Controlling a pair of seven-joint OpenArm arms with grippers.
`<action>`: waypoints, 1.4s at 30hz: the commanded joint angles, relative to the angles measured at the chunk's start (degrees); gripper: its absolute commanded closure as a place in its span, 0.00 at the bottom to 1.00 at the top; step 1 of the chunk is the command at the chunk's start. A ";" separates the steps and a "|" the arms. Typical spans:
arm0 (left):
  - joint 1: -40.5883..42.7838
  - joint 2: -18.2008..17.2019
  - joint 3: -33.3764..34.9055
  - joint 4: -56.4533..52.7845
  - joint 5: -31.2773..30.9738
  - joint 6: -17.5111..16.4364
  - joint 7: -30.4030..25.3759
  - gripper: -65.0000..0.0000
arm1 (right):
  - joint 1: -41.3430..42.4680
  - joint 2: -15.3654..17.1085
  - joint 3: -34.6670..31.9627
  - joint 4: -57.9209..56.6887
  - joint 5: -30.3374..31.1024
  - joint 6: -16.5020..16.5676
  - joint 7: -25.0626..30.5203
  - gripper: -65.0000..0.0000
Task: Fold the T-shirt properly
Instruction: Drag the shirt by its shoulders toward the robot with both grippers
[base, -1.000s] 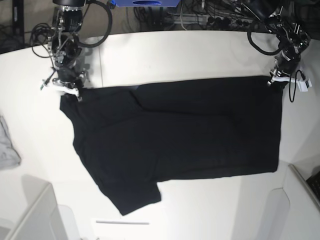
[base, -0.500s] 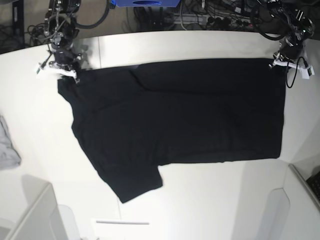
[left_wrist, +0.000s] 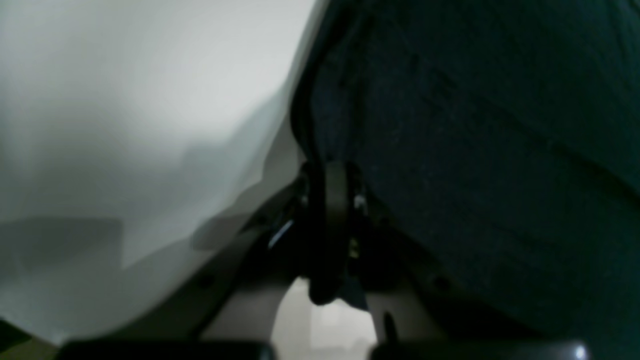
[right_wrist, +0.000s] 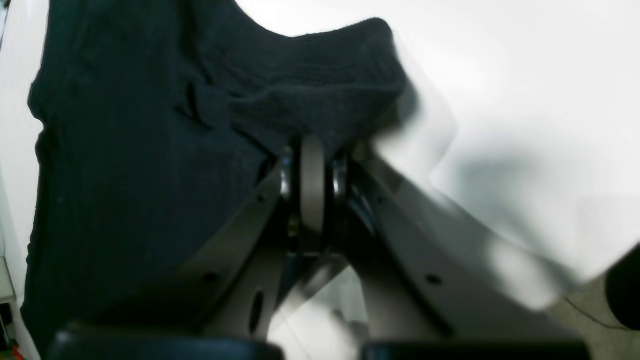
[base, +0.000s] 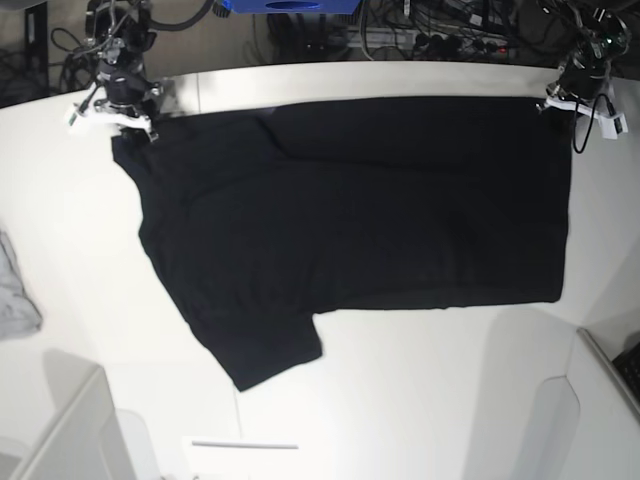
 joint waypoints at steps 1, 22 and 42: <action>1.07 -0.63 -0.56 0.60 1.35 0.25 0.59 1.00 | -0.74 0.33 0.33 1.13 -0.20 0.13 1.85 1.00; 5.64 -0.46 -0.56 7.81 1.44 0.16 0.59 1.00 | -7.77 -1.17 0.24 5.62 -0.20 0.22 2.03 1.00; 5.64 -0.54 -0.64 8.34 1.53 0.42 0.24 0.48 | -9.80 -2.84 0.68 6.93 -0.20 0.22 2.12 0.58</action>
